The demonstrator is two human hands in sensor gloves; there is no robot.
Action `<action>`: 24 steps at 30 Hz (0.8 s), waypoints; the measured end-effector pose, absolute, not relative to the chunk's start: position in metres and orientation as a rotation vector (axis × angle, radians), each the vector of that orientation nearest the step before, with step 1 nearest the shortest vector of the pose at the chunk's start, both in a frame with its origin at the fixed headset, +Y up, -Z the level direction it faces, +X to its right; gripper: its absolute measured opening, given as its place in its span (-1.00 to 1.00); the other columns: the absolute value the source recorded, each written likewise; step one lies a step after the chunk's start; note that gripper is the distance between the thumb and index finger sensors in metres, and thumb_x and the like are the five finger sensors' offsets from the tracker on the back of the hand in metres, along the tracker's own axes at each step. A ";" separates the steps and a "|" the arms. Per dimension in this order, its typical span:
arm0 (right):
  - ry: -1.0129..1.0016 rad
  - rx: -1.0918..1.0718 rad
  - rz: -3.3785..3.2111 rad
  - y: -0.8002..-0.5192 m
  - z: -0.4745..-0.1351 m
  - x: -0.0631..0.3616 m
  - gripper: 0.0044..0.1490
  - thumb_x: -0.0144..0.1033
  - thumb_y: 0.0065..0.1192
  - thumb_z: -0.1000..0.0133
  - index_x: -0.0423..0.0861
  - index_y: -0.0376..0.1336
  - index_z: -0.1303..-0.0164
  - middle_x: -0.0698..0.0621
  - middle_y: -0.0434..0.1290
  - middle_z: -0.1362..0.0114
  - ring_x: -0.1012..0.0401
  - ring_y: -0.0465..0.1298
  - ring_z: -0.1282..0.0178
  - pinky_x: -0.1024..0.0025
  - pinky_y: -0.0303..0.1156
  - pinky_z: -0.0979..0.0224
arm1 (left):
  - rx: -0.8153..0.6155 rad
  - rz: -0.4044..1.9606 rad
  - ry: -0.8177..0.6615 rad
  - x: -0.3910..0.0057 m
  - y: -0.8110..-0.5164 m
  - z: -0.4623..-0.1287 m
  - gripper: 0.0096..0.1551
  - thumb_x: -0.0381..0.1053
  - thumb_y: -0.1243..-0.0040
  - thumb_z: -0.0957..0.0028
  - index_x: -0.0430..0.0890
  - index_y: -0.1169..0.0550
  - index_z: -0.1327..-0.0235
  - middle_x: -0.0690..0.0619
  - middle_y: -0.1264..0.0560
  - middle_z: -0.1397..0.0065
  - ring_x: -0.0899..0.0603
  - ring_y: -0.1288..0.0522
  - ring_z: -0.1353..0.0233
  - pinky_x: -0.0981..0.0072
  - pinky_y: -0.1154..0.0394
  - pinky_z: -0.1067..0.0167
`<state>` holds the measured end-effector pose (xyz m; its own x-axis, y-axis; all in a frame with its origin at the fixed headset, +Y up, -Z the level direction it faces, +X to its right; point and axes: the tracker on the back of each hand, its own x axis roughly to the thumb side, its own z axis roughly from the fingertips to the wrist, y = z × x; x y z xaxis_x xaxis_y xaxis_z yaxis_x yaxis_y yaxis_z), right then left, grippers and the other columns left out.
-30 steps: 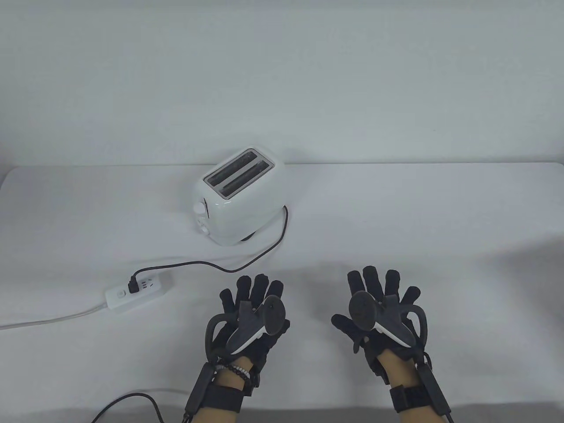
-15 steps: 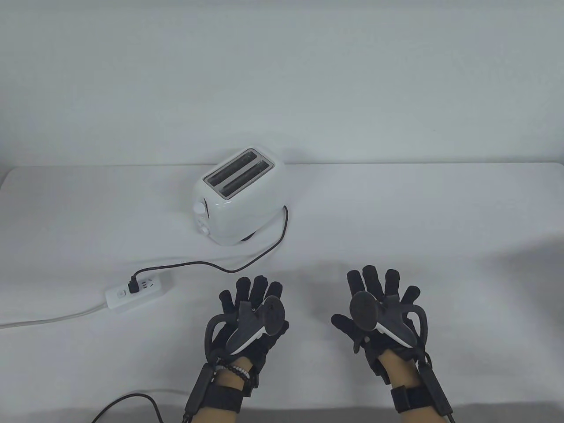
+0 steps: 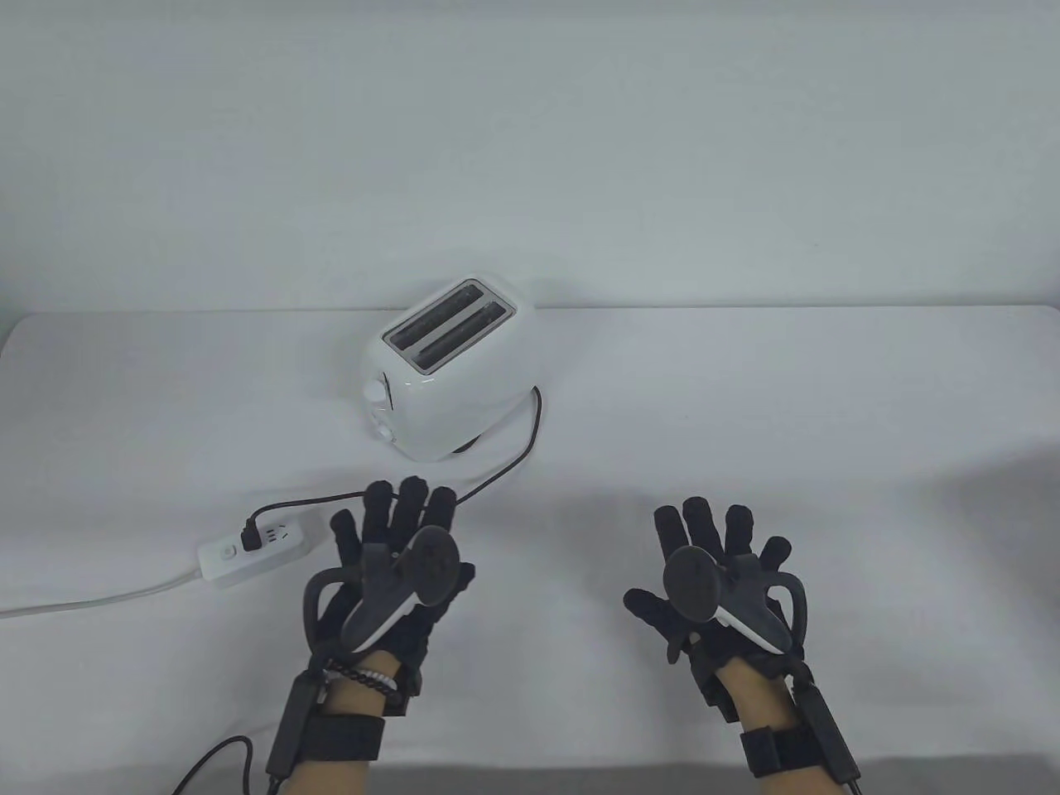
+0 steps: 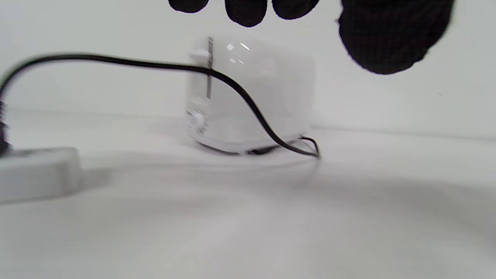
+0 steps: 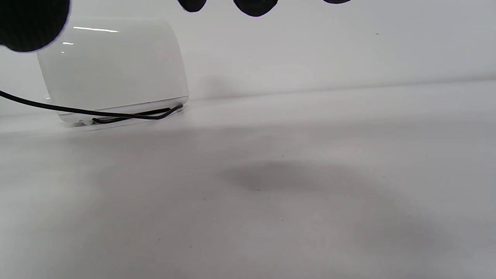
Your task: Unplug the toaster
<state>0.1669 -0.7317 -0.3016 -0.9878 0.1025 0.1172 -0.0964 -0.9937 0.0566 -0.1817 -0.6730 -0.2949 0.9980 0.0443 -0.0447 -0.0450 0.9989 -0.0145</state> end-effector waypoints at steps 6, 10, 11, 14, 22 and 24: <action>0.067 0.207 2.995 -0.731 -0.302 0.166 0.35 0.48 0.15 0.20 0.03 -0.25 -0.63 -0.19 -0.22 -0.74 -0.46 -0.18 -0.59 -0.68 -0.22 -0.27 | -0.010 0.058 0.262 -0.266 -0.648 -0.296 0.13 0.42 -0.21 0.10 0.40 0.07 -0.69 0.22 0.11 -0.90 -0.26 0.19 -0.89 -0.41 0.20 -0.71; 0.058 0.218 2.969 -0.730 -0.303 0.166 0.35 0.48 0.15 0.20 0.03 -0.25 -0.63 -0.19 -0.22 -0.74 -0.46 -0.18 -0.59 -0.68 -0.21 -0.27 | -0.056 0.139 0.450 -0.320 -0.648 -0.299 0.14 0.39 -0.28 0.12 0.45 0.05 -0.67 0.28 0.12 -0.91 -0.21 0.23 -0.91 -0.37 0.28 -0.75; 0.063 0.219 2.962 -0.730 -0.303 0.166 0.35 0.48 0.15 0.20 0.03 -0.25 -0.63 -0.19 -0.23 -0.74 -0.46 -0.18 -0.59 -0.68 -0.22 -0.27 | -0.067 0.151 0.479 -0.327 -0.650 -0.299 0.15 0.38 -0.30 0.13 0.46 0.05 -0.67 0.29 0.12 -0.91 -0.20 0.24 -0.92 -0.36 0.29 -0.76; 0.074 0.223 2.955 -0.730 -0.303 0.166 0.35 0.48 0.15 0.20 0.03 -0.25 -0.63 -0.19 -0.23 -0.74 -0.46 -0.18 -0.59 -0.68 -0.22 -0.27 | -0.142 0.168 0.577 -0.353 -0.665 -0.304 0.17 0.36 -0.35 0.14 0.48 0.04 -0.66 0.32 0.13 -0.91 -0.18 0.25 -0.93 -0.34 0.31 -0.77; 0.084 0.233 2.945 -0.731 -0.304 0.165 0.35 0.48 0.15 0.20 0.03 -0.25 -0.63 -0.20 -0.22 -0.74 -0.46 -0.17 -0.59 -0.68 -0.21 -0.27 | -0.382 0.098 0.715 -0.379 -0.731 -0.323 0.17 0.27 -0.41 0.09 0.52 0.06 -0.64 0.39 0.13 -0.90 -0.13 0.24 -0.94 -0.32 0.32 -0.79; 0.088 0.231 2.947 -0.731 -0.304 0.165 0.35 0.48 0.15 0.20 0.03 -0.25 -0.63 -0.19 -0.22 -0.74 -0.46 -0.17 -0.59 -0.68 -0.21 -0.27 | -0.420 0.090 0.722 -0.381 -0.741 -0.328 0.16 0.22 -0.40 0.03 0.56 0.09 -0.61 0.44 0.15 -0.90 -0.10 0.24 -0.95 -0.29 0.32 -0.80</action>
<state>0.1647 -0.7308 -0.3043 -0.9709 0.1877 0.1488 -0.1784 -0.9812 0.0732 -0.3811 -0.7413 -0.3283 0.7503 -0.0635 -0.6580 -0.2227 0.9129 -0.3420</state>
